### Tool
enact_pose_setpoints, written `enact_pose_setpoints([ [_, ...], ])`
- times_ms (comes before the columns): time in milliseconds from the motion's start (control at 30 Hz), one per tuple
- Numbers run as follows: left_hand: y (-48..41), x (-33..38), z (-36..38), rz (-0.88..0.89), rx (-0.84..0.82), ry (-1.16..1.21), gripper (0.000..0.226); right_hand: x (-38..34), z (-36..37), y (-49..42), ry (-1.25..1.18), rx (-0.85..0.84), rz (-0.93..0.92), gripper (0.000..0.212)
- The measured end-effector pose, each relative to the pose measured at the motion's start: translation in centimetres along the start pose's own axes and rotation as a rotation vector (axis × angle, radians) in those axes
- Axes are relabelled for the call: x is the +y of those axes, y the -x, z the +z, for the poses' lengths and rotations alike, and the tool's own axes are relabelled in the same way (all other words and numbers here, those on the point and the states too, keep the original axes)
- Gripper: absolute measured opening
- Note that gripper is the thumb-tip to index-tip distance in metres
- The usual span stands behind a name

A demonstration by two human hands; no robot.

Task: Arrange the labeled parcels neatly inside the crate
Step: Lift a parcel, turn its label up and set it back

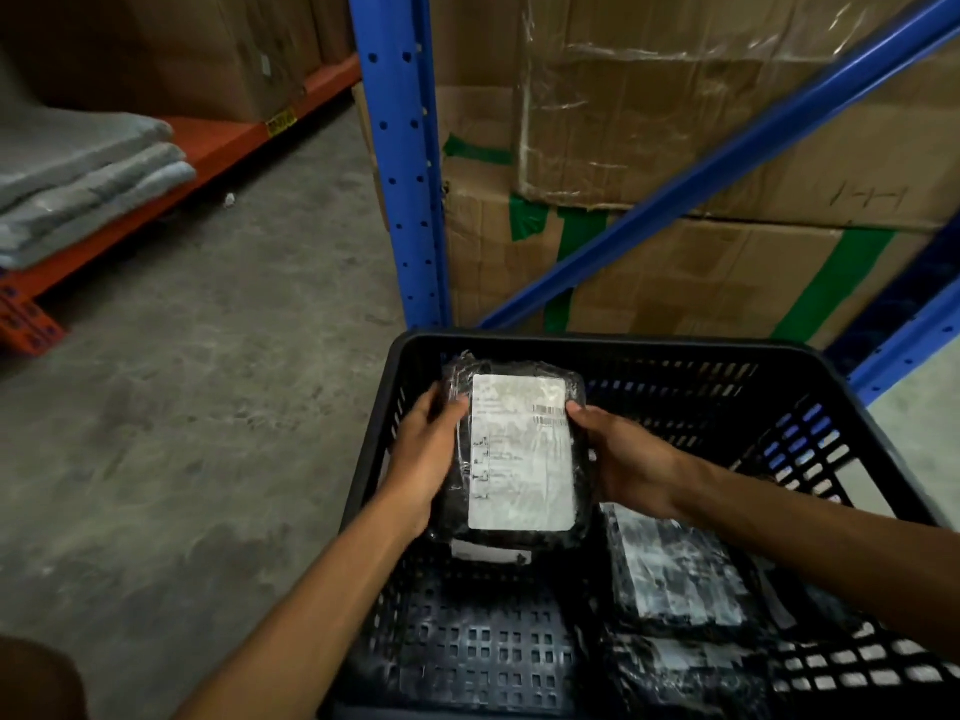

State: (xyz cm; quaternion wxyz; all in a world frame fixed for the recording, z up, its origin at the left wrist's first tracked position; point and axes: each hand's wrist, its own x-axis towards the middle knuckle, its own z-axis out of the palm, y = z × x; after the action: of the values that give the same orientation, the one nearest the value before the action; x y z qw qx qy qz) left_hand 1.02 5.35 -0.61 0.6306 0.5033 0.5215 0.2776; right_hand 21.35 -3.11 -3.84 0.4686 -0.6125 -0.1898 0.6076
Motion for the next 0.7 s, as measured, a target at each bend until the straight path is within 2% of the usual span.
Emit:
enact_pose_setpoints([
  [100,0.1,-1.6,-0.1,-0.025,-0.020,-0.137,0.042,1.0,1.7,-1.3,-0.007,0.061,0.023,0.028],
  [200,-1.7,-1.8,0.5,-0.037,0.044,-0.233,0.035,1.9,3.1,-2.9,-0.009,0.163,-0.014,0.032],
  [300,-4.2,-1.6,1.5,-0.100,0.177,-0.400,0.036,3.0,4.3,-4.2,-0.036,0.150,-0.066,0.040],
  [367,-5.3,-2.1,1.8,-0.163,0.186,-0.561,0.037,4.4,4.6,-4.8,0.005,0.135,-0.056,0.045],
  [467,-5.7,-4.0,2.4,-0.157,0.164,-0.801,0.044,6.4,5.0,-5.5,0.185,0.160,0.022,0.066],
  [567,-5.5,-5.6,2.9,-0.034,0.289,-0.929,0.040,6.5,5.4,-6.5,0.425,0.285,0.086,0.082],
  [633,-5.3,-6.1,2.7,0.065,0.332,-0.932,0.025,5.9,5.3,-6.9,0.577,0.287,0.123,0.081],
  [700,-5.0,-5.8,2.4,0.097,0.337,-0.946,0.020,4.6,4.8,-6.7,0.714,0.212,0.130,0.067],
])
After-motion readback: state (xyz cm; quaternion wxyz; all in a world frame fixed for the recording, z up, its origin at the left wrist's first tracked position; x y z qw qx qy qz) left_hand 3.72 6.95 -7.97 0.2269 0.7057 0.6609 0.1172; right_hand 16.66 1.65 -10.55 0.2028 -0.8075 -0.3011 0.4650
